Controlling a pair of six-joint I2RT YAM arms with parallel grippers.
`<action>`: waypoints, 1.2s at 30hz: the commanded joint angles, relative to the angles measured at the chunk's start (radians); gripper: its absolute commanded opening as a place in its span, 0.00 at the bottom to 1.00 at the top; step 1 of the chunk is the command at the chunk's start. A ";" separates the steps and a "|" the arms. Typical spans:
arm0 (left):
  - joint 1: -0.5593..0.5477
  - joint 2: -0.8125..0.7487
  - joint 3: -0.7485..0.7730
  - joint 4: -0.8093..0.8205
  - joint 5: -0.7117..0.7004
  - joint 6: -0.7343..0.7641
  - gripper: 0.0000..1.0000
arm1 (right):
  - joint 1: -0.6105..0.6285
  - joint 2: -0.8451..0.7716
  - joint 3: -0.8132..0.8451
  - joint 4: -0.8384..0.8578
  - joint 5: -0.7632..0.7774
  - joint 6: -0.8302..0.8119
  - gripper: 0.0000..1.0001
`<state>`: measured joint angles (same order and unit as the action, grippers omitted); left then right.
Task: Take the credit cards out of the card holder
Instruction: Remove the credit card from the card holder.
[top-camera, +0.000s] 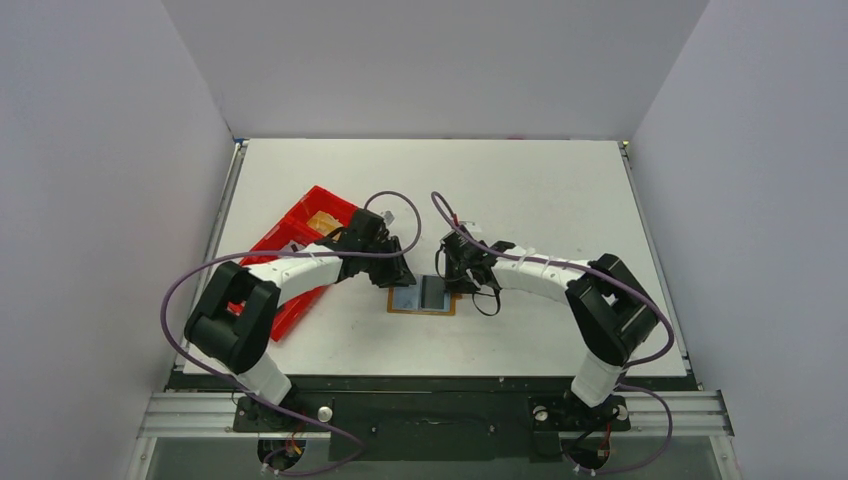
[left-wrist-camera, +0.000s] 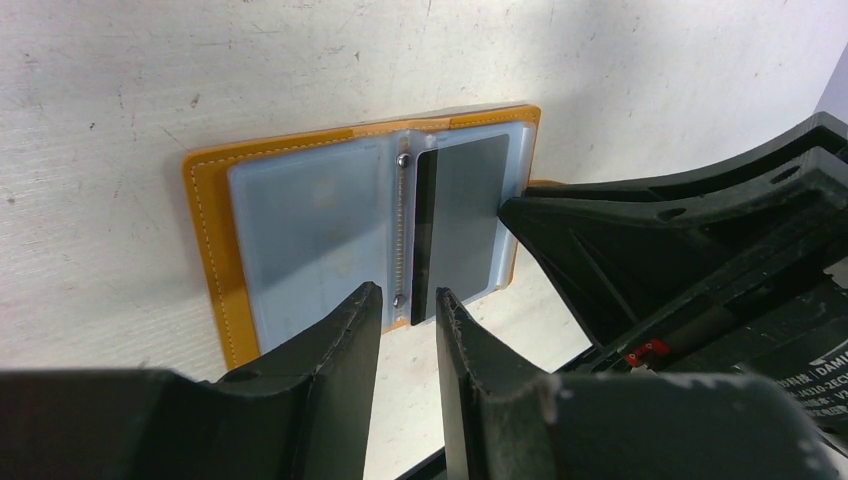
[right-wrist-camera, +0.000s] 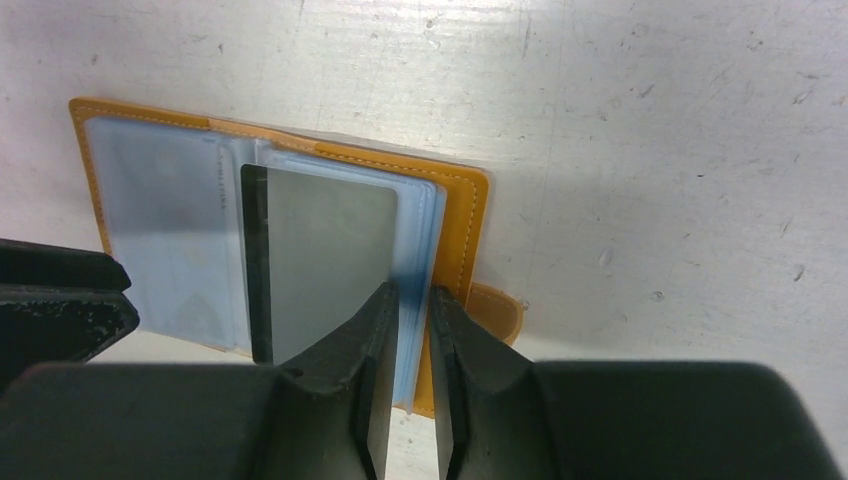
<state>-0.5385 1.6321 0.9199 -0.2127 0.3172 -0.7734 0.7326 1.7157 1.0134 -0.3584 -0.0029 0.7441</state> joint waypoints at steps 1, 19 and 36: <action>-0.009 0.014 0.033 0.049 0.017 0.005 0.24 | -0.006 0.016 -0.013 0.028 0.012 -0.004 0.14; -0.023 0.098 0.028 0.129 0.064 -0.024 0.24 | -0.006 0.048 -0.025 0.029 0.012 -0.010 0.00; -0.041 0.156 0.028 0.196 0.109 -0.061 0.24 | -0.006 0.051 -0.022 0.028 0.011 -0.013 0.00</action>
<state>-0.5747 1.7775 0.9203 -0.0738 0.3943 -0.8196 0.7322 1.7401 1.0073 -0.3328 -0.0063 0.7441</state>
